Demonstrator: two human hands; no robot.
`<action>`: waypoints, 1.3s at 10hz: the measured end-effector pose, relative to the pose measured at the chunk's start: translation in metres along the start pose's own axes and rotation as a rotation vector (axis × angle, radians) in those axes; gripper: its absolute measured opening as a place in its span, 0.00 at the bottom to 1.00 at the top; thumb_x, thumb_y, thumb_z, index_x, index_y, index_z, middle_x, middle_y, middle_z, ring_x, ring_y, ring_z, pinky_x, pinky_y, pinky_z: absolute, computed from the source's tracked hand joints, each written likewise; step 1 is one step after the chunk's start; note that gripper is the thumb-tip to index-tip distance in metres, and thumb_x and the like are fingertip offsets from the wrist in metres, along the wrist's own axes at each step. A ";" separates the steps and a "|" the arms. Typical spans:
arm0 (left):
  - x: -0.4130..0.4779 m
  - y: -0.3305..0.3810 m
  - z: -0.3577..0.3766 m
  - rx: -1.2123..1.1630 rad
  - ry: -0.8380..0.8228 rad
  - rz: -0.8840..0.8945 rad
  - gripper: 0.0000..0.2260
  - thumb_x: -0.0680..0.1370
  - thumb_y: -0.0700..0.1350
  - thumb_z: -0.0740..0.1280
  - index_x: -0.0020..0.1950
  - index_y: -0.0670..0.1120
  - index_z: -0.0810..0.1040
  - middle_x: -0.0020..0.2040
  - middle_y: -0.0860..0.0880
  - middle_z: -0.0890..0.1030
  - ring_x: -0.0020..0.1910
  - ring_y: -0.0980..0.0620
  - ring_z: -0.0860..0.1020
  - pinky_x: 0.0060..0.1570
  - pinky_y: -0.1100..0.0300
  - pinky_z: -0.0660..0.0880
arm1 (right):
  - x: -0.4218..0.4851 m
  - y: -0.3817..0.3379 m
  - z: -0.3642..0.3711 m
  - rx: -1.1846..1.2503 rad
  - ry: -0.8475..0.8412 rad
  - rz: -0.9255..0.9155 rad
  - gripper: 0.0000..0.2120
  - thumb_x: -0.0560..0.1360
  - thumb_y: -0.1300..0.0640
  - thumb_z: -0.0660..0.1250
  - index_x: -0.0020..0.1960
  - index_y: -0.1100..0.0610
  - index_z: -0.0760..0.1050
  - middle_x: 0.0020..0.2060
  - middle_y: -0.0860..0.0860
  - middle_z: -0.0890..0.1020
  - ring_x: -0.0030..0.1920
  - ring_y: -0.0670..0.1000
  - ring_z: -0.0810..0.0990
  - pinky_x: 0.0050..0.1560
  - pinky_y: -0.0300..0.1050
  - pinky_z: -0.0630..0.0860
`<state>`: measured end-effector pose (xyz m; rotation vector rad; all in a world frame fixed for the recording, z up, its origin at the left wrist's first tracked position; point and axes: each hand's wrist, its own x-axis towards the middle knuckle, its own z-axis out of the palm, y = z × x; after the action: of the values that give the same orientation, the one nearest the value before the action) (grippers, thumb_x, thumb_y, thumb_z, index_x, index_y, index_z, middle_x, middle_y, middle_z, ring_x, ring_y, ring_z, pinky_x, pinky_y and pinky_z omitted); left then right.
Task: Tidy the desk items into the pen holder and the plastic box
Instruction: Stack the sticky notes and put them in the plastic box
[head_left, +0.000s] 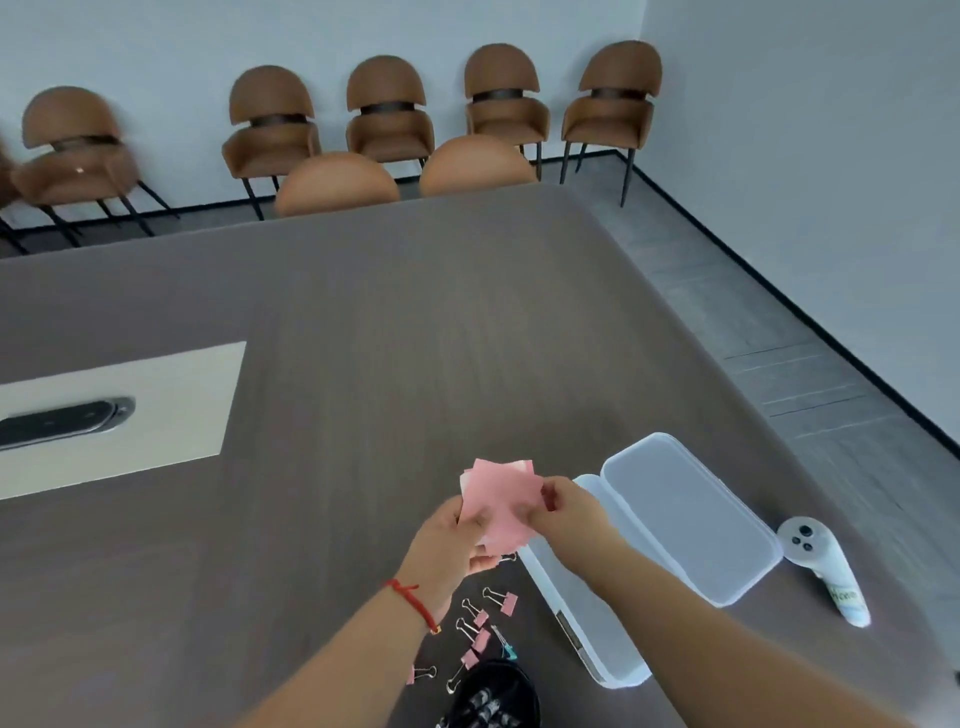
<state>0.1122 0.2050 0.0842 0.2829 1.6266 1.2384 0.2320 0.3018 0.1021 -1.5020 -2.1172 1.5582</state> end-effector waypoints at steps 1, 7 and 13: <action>0.006 0.005 0.024 0.018 -0.057 -0.038 0.04 0.80 0.41 0.62 0.50 0.48 0.76 0.46 0.45 0.82 0.41 0.48 0.83 0.42 0.59 0.81 | 0.002 0.021 -0.018 0.110 0.018 -0.005 0.04 0.77 0.55 0.65 0.49 0.54 0.77 0.42 0.48 0.81 0.43 0.51 0.77 0.44 0.43 0.74; 0.037 -0.038 0.038 0.243 0.090 -0.314 0.03 0.79 0.43 0.62 0.47 0.50 0.75 0.50 0.51 0.81 0.48 0.49 0.82 0.56 0.53 0.76 | 0.094 0.131 -0.001 -0.422 -0.196 0.194 0.17 0.78 0.61 0.60 0.66 0.59 0.73 0.63 0.56 0.76 0.65 0.58 0.75 0.61 0.48 0.74; 0.040 -0.075 -0.060 0.552 0.254 -0.426 0.10 0.76 0.35 0.64 0.55 0.45 0.71 0.38 0.45 0.73 0.32 0.48 0.72 0.34 0.61 0.71 | 0.027 0.091 0.016 -0.329 0.261 -0.487 0.15 0.72 0.60 0.68 0.59 0.56 0.76 0.58 0.54 0.76 0.55 0.56 0.78 0.59 0.45 0.69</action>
<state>0.0733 0.1647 -0.0034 0.1063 2.1014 0.5035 0.2663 0.3097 0.0124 -1.0638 -2.4122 0.8374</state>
